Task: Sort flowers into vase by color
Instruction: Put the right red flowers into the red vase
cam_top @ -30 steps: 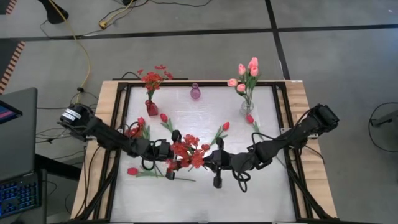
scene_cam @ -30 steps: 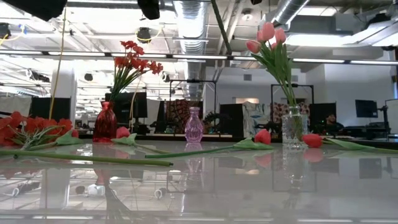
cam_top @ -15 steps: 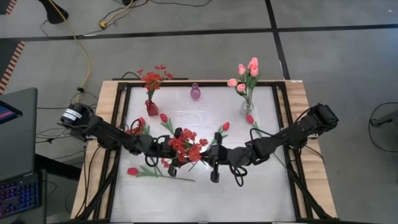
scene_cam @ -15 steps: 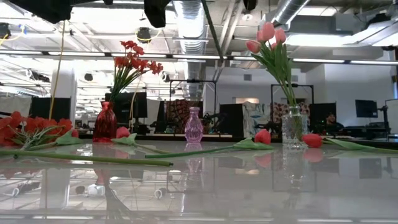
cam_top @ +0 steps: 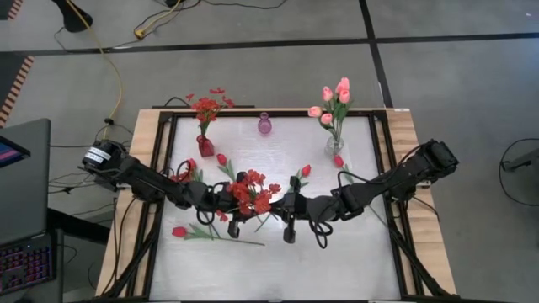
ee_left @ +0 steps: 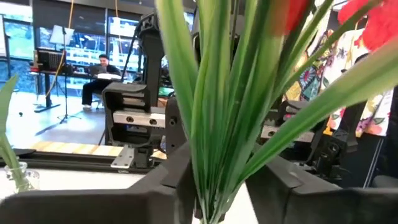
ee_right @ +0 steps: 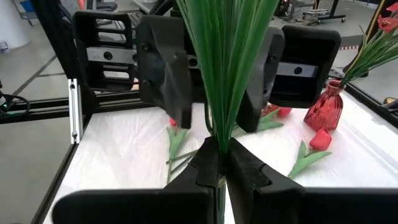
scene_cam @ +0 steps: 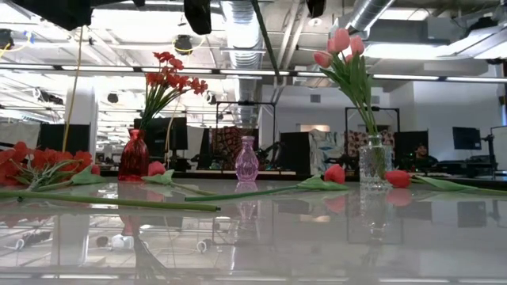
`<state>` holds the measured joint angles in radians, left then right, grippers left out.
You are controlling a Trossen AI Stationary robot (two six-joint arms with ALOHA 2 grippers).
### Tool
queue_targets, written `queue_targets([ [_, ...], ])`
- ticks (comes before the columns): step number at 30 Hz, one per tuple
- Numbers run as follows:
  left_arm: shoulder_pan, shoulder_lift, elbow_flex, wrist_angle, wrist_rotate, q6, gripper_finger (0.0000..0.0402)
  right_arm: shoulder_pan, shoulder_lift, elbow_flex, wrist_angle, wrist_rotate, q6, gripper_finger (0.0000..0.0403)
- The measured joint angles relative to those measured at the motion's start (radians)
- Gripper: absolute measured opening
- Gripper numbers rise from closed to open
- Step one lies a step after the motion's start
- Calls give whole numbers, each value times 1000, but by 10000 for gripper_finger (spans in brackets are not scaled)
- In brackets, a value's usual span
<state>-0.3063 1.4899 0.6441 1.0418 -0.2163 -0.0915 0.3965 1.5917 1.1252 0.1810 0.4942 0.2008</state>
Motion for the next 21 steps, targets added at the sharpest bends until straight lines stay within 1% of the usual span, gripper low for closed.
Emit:
queue_targets([
  [7, 13, 0, 0, 1, -3, -8, 14, 0, 0, 0, 0, 0, 1, 59],
  [12, 12, 0, 0, 4, -14, -17, 8, 1, 0, 0, 7, 0, -1, 84],
  [15, 13, 0, 0, 3, -26, -18, 4, 2, -7, 0, 13, 0, -21, 118],
  [18, 14, -4, 0, 0, -43, -18, 3, 1, -27, 0, 5, 0, -26, 168],
  [21, 18, -40, 0, -54, -73, -14, 2, -6, -62, 0, -42, -3, -27, 223],
])
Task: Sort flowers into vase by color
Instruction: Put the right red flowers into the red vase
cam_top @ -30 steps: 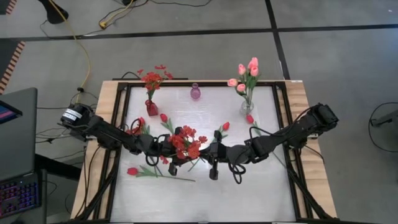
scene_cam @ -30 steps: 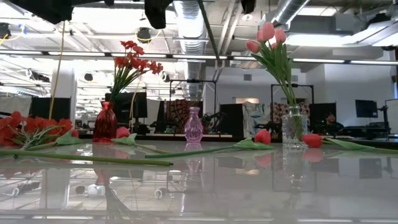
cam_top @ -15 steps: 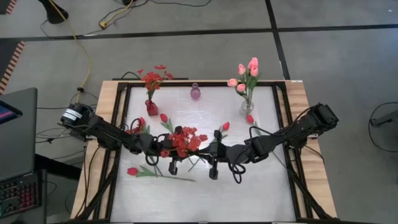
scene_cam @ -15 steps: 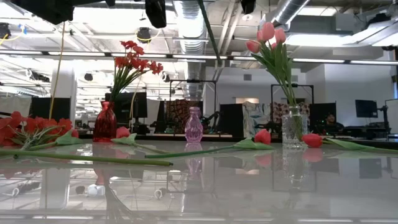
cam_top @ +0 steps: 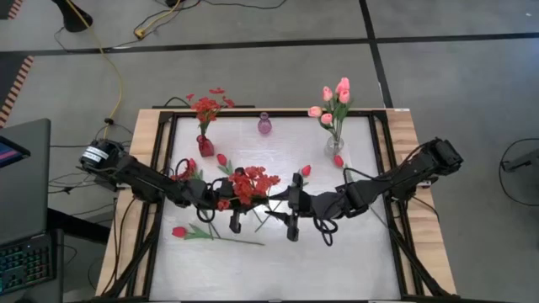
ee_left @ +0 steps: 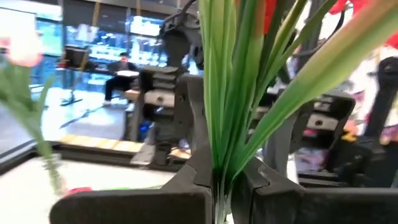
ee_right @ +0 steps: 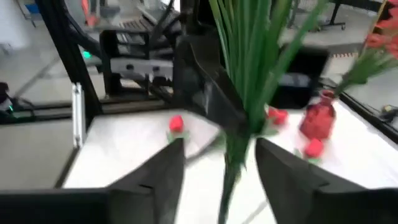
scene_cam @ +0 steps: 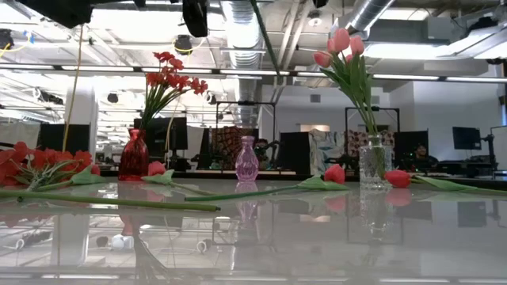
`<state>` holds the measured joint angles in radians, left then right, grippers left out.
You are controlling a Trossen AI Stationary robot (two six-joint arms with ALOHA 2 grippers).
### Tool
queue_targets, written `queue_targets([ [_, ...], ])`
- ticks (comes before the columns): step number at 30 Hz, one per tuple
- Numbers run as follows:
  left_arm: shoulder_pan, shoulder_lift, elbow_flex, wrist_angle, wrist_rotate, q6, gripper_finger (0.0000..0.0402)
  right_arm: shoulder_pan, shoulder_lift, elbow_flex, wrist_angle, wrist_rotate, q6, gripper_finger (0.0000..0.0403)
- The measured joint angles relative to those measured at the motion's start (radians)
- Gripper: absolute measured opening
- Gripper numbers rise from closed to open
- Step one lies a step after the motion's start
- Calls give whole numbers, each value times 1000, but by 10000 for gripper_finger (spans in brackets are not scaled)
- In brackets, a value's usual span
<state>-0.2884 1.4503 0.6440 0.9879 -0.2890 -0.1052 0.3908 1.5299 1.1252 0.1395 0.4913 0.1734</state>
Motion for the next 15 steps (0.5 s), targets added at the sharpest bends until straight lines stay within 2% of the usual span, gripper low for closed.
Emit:
queue_targets([
  [3, 12, -78, 0, -122, -47, 12, 2, -1, -59, 1, -98, -8, -27, 268],
  [6, 25, -195, 0, -275, -113, 5, 1, 0, -116, 1, -203, -14, -50, 292],
  [10, 29, -372, 0, -512, -238, -13, 1, 0, -172, 0, -290, -14, -85, 299],
  [15, 31, -583, 0, -807, -475, -31, 0, -8, -196, 0, -314, 6, -156, 299],
])
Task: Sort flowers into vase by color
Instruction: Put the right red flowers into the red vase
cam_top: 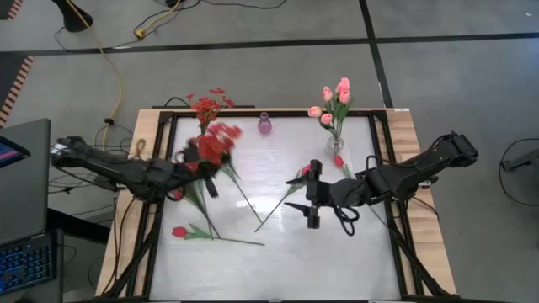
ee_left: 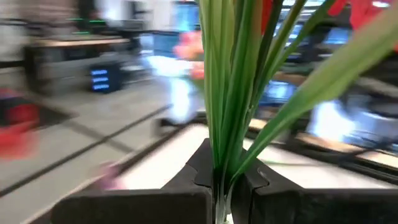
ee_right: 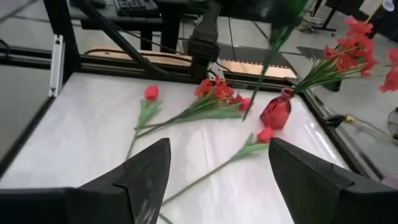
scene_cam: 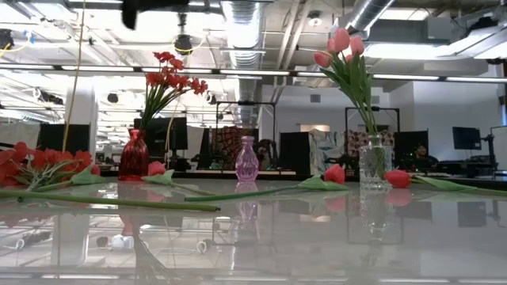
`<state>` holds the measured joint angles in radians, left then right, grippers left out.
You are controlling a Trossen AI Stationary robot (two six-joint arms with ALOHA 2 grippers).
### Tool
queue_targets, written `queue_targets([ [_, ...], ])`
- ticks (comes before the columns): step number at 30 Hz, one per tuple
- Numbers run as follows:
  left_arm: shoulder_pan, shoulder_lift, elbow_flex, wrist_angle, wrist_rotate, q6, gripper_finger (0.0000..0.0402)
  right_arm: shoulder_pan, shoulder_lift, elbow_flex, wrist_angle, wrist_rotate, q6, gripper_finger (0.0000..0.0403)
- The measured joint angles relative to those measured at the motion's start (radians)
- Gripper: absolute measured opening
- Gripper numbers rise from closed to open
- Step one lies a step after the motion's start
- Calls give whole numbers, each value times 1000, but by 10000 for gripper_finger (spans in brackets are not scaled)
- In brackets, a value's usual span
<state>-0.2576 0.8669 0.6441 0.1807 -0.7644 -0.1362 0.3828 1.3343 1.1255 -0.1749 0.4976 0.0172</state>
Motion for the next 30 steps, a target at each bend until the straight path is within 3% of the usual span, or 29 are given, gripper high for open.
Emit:
queue_targets([
  [6, 3, -155, 0, -267, -265, -84, 0, -31, -9, 0, -19, 0, -103, 299],
  [11, 31, -197, 0, -352, -376, -96, 0, -115, -22, 0, -47, -4, -165, 299],
  [19, 179, -188, 0, -429, -363, -102, 0, -287, -78, 0, -52, -154, -189, 299],
  [30, 392, -199, 0, -428, -234, -41, 0, -454, -87, 0, -50, -320, -265, 299],
])
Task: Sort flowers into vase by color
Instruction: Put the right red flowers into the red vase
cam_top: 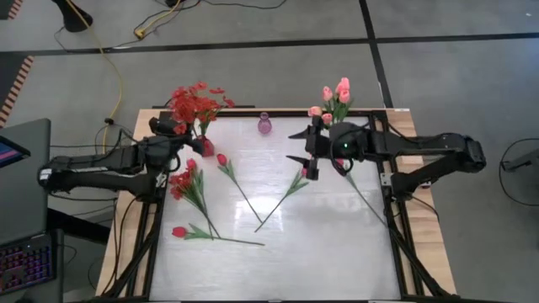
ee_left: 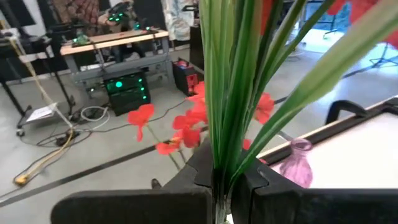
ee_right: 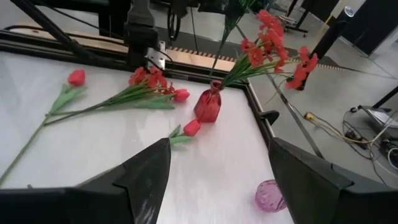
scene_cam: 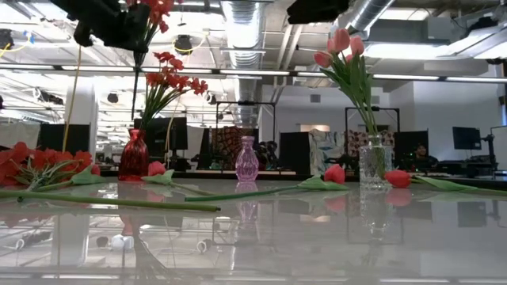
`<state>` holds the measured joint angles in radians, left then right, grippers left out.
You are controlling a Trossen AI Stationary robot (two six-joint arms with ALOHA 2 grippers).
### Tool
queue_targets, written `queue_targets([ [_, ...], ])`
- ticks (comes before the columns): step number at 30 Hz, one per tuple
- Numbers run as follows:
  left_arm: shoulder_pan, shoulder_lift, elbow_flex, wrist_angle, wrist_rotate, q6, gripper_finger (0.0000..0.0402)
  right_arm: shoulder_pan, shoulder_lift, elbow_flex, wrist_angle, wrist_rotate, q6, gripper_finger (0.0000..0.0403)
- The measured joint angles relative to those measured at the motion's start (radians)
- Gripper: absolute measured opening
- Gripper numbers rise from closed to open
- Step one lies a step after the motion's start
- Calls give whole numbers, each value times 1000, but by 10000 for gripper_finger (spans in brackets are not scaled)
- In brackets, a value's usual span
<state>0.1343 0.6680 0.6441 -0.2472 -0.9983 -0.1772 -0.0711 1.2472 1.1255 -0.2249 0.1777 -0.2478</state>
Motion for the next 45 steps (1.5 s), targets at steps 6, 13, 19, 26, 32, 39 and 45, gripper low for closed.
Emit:
queue_targets([
  [6, 118, 21, 0, 2, 101, -2, 0, -100, 0, 0, 7, -98, -22, 299],
  [13, 193, 69, 0, 30, 174, -9, 0, -192, 0, 0, 42, -222, -49, 299],
  [19, 204, 71, -14, 57, 174, -4, 0, -236, 0, 0, 45, -242, -86, 299],
  [26, 233, 71, -98, 111, 164, -35, 0, -287, 0, 0, 46, -328, -101, 299],
  [32, 237, 71, -162, 198, 196, -66, 0, -311, 1, 0, 38, -338, -100, 299],
  [39, 237, 71, -257, 215, 208, -182, 8, -312, 1, 0, 39, -338, -98, 299],
  [45, 237, 71, -298, 249, 216, -227, 38, -311, 1, 0, 39, -338, -98, 299],
])
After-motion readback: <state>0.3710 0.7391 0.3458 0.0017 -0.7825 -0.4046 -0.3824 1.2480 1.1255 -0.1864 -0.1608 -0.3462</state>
